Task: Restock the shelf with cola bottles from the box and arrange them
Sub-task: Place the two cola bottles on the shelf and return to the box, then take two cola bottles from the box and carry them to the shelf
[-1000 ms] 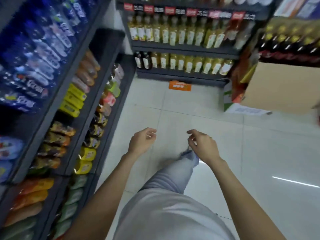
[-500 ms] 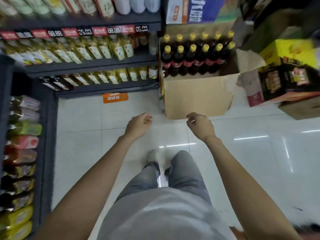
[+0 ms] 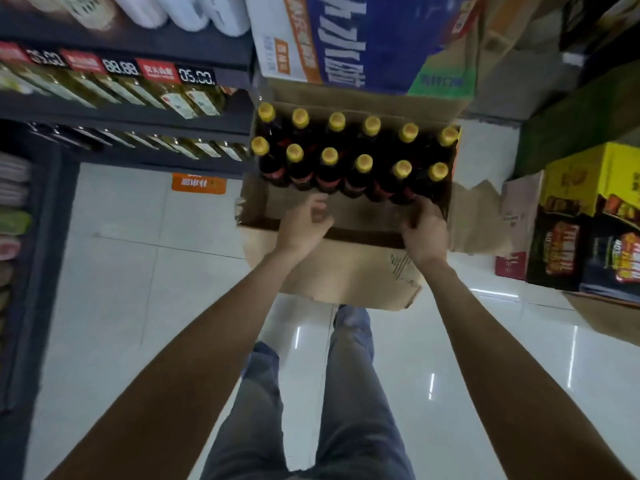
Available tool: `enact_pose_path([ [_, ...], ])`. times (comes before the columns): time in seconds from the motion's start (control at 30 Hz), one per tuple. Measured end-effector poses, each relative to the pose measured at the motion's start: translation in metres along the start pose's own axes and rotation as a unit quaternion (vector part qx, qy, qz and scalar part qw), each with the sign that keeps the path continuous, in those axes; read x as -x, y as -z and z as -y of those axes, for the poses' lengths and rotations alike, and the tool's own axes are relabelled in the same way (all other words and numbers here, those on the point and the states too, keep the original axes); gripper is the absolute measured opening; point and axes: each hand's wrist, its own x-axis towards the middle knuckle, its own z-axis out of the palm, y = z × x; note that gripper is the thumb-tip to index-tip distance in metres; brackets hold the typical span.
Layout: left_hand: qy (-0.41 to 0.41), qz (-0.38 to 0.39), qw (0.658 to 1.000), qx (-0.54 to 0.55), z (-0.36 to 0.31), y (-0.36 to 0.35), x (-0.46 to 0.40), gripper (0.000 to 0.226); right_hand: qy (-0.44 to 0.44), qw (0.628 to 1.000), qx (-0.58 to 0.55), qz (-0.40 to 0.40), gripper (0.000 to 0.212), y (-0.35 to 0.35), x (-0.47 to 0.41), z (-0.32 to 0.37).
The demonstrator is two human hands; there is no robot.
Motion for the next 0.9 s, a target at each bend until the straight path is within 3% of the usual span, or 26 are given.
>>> enact_pose_path([
  [0.23, 0.002, 0.021, 1.000, 0.001, -0.017, -0.092, -0.063, 0.052, -0.041, 0.997, -0.012, -0.056, 0.060, -0.004, -0.067, -0.023],
  [0.43, -0.024, -0.131, 0.991, -0.014, -0.021, -0.151, -0.077, 0.068, 0.023, 0.993, 0.109, -0.039, 0.070, -0.005, -0.091, -0.030],
  [0.6, 0.002, -0.186, 0.982, -0.029, -0.031, -0.174, -0.084, 0.086, 0.055, 0.990, 0.124, -0.030, 0.062, 0.003, -0.107, -0.039],
  [0.73, 0.017, -0.236, 0.967, -0.093, -0.031, -0.172, -0.095, 0.080, 0.098, 0.987, 0.125, -0.021, 0.055, 0.006, -0.105, -0.045],
  [0.9, 0.025, -0.214, 0.968, -0.126, -0.031, -0.164, -0.094, 0.069, 0.121, 0.988, 0.085, -0.053, 0.055, 0.021, -0.081, -0.051],
])
